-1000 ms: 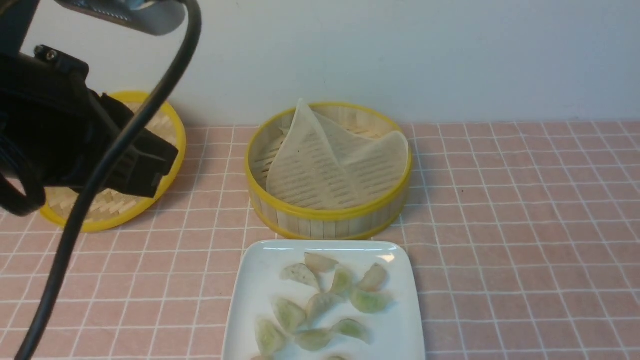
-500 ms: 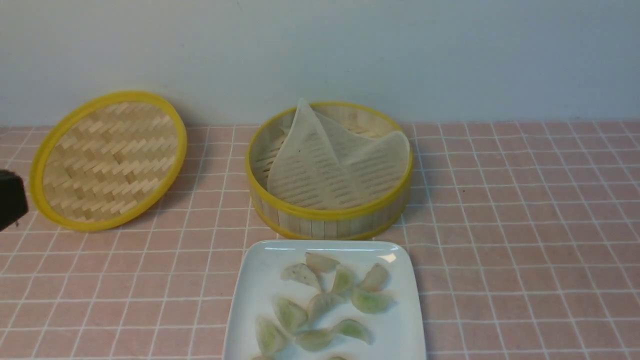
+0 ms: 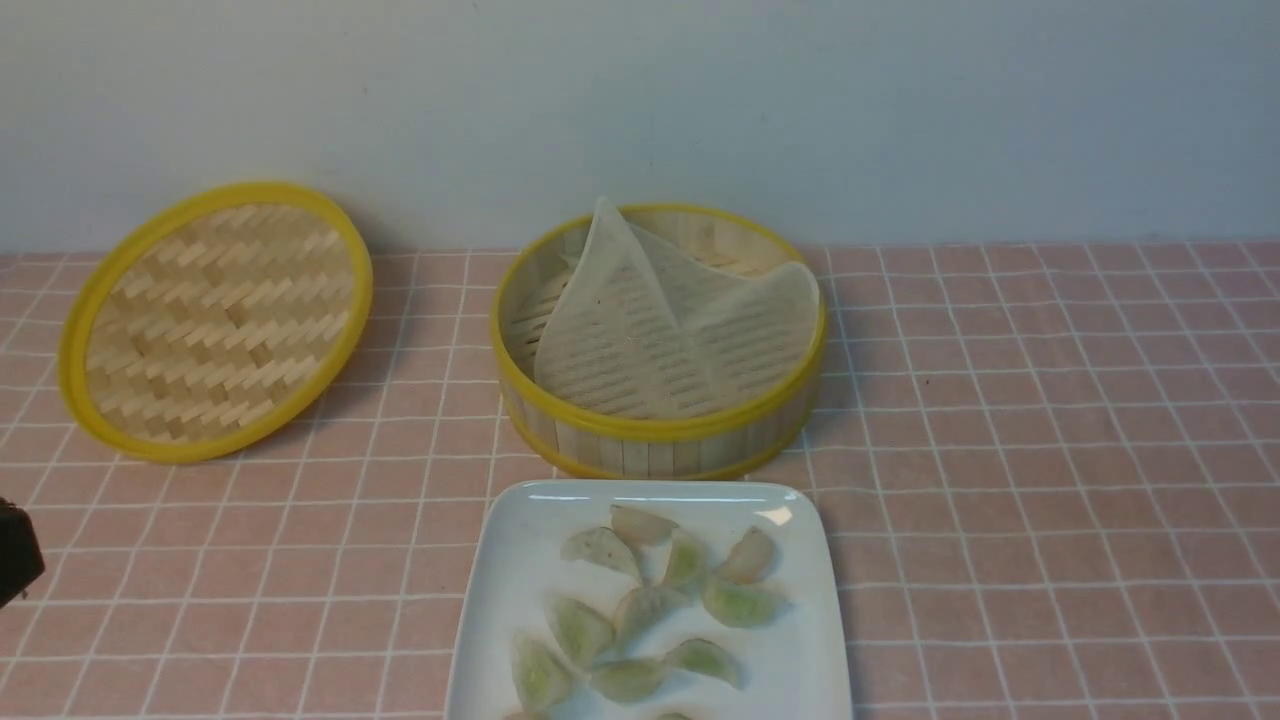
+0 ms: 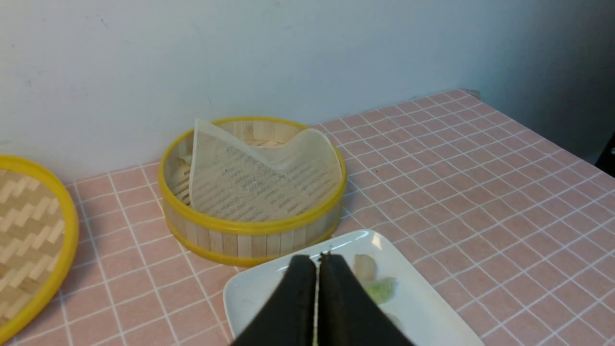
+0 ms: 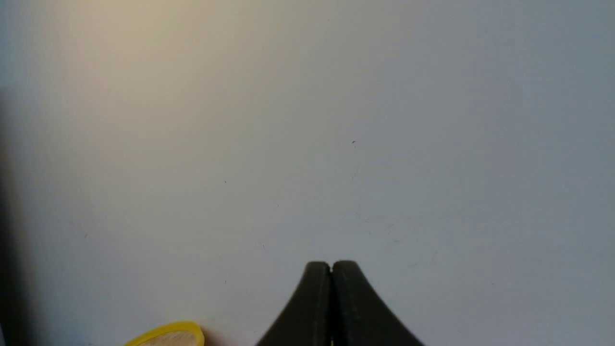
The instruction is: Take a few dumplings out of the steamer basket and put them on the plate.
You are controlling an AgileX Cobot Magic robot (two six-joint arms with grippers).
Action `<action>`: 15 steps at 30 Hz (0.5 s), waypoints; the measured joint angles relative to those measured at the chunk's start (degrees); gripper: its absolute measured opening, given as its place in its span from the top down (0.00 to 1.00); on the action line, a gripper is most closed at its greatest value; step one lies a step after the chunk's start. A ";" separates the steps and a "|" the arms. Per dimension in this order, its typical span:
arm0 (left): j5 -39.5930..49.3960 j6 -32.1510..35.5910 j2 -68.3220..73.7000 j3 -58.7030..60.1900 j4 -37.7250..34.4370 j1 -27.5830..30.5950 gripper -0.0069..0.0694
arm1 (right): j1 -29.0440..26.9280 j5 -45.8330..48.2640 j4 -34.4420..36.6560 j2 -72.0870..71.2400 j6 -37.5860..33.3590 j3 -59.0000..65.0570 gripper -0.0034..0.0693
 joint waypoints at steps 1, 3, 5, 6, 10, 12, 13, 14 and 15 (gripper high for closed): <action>0.00 0.00 0.00 0.00 0.13 0.00 0.92 | 0.00 0.00 -0.02 0.00 0.00 0.00 0.97; -0.47 0.00 0.00 0.35 0.74 0.00 0.92 | 0.00 0.00 -0.02 0.00 0.00 0.00 0.97; -3.70 0.00 -0.09 2.01 2.13 0.05 0.92 | 0.00 0.00 -0.02 0.00 0.00 0.00 0.97; -4.99 0.00 -0.27 2.87 2.54 0.26 0.92 | 0.00 0.00 -0.02 0.00 0.00 0.00 0.97; -14.07 0.51 -3.79 12.49 4.46 5.47 0.92 | 0.00 0.00 -0.02 0.00 0.07 0.00 0.97; -18.29 0.64 -8.01 19.34 4.76 10.61 0.92 | 0.00 0.00 -0.02 0.00 0.07 0.00 0.97; -18.76 0.69 -9.19 21.19 4.76 12.08 0.92 | 0.00 0.00 -0.02 0.00 0.07 0.00 0.97; -19.89 0.75 -11.15 24.21 4.88 14.39 0.92 | 0.00 0.00 -0.02 0.00 0.07 0.00 0.97; -20.69 0.96 -12.99 27.73 4.88 16.86 0.92 | 0.00 0.00 -0.02 0.00 0.07 0.00 0.97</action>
